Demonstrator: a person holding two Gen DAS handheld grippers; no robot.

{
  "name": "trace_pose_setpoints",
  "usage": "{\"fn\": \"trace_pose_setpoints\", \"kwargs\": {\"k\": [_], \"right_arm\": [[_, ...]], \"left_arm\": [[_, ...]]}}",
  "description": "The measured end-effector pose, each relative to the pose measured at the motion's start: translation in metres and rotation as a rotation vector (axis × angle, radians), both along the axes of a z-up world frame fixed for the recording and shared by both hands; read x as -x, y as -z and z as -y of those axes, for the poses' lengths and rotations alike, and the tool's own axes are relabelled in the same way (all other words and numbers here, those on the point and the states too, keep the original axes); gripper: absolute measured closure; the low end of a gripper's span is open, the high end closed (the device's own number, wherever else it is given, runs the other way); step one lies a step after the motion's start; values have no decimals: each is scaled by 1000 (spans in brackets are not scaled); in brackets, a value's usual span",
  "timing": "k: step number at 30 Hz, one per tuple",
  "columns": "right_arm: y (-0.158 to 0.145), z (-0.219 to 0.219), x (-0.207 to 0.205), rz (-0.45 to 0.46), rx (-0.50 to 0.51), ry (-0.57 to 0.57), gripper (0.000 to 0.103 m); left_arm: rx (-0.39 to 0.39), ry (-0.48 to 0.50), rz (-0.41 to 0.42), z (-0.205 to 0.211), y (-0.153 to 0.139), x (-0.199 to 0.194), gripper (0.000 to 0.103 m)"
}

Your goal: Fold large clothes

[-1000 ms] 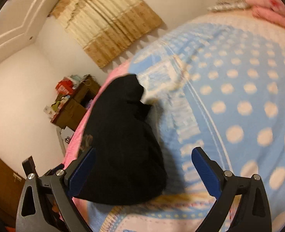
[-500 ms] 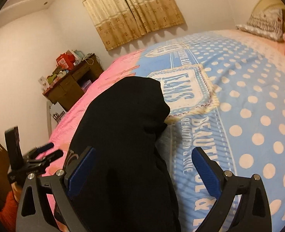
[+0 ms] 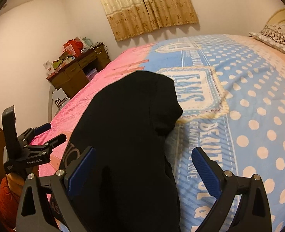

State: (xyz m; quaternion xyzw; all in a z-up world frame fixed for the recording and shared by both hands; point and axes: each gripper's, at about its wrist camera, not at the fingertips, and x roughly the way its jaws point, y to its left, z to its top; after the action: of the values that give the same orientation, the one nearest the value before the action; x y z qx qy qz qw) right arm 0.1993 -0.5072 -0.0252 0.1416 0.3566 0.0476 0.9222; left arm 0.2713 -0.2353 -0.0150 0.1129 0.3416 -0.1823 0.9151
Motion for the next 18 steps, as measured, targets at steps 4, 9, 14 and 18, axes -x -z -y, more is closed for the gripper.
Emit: {"fn": "trace_pose_setpoints", "kwargs": {"k": [4,9,14,18], "right_arm": [[8,12,4,-22,-47,0,4],[5,28,5,-14,-105,-24,4],[13,33,-25,-23,-207,-74,4],[43,30,-60,-136,-206,-135,4]], "left_arm": [[39,38,-14,1,2,0,2],[306,184,-192,-10,2,-13,2],[511,249,-411,-1,23,-38,0],[419,250,-370,12,40,-38,0]]}}
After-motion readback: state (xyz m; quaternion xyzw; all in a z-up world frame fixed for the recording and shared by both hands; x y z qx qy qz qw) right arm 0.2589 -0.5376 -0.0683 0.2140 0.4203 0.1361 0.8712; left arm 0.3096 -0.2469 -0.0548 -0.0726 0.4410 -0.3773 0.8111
